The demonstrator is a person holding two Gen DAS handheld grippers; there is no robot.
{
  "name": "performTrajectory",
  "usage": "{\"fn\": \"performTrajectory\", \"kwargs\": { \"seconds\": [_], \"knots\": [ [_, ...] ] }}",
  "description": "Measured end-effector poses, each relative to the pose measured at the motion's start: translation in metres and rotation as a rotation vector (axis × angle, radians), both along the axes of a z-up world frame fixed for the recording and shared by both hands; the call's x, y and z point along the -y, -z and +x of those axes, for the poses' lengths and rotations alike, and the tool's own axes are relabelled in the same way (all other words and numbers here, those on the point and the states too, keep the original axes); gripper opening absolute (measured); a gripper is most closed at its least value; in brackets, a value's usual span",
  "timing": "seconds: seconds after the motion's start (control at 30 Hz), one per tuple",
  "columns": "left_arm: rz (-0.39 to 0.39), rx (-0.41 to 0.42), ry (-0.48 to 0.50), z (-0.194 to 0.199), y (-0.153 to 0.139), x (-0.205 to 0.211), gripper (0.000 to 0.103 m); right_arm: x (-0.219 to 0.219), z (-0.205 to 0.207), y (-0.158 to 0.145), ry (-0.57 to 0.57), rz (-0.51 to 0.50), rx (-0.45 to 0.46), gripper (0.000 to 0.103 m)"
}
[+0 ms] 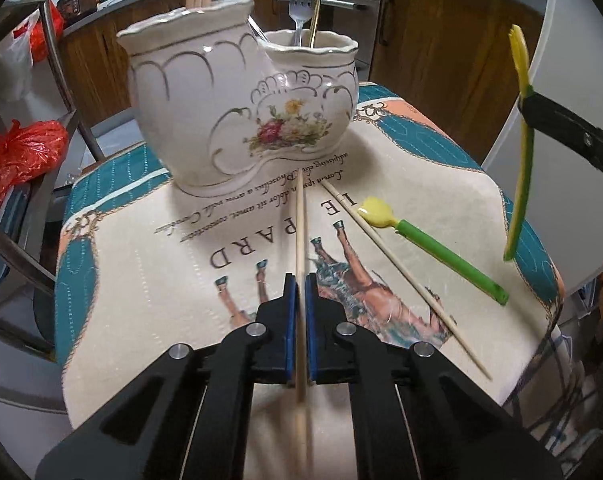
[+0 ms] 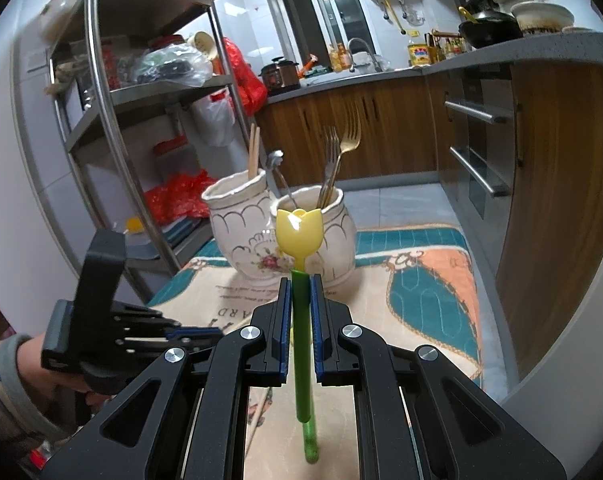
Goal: Organize utensils
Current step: 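Grasp another wooden chopstick with the left tool while the right holds the spatula up, then drop the chopstick in the tall holder with left tool while right drops spatula in short holder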
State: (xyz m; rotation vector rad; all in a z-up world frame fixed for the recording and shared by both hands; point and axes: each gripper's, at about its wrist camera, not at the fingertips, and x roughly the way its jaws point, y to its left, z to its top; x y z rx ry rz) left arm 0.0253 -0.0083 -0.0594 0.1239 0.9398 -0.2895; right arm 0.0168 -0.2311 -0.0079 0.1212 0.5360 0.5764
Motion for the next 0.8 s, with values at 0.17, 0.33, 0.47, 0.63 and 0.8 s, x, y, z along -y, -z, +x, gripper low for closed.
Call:
{"fn": "performTrajectory", "kwargs": {
  "seconds": [0.17, 0.33, 0.47, 0.63, 0.8],
  "knots": [
    [0.009, 0.069, 0.062, -0.012, -0.006, 0.002, 0.005, -0.006, 0.002, 0.002, -0.003, -0.016, -0.003, 0.010],
    [-0.017, 0.194, 0.114, -0.029, -0.010, -0.003, 0.005, -0.011, 0.007, 0.007, 0.005, -0.028, -0.028, 0.010],
    [-0.033, 0.290, 0.095, -0.034, -0.020, -0.013, 0.005, -0.014, 0.009, 0.000, 0.007, -0.036, -0.008, 0.010],
    [-0.086, 0.414, 0.064, -0.034, -0.043, -0.027, 0.005, -0.018, 0.017, -0.012, 0.014, -0.036, 0.024, 0.010],
    [-0.128, 0.511, 0.040, -0.030, -0.067, -0.035, 0.005, -0.023, 0.028, -0.020, 0.021, -0.027, 0.046, 0.010]
  ]
}}
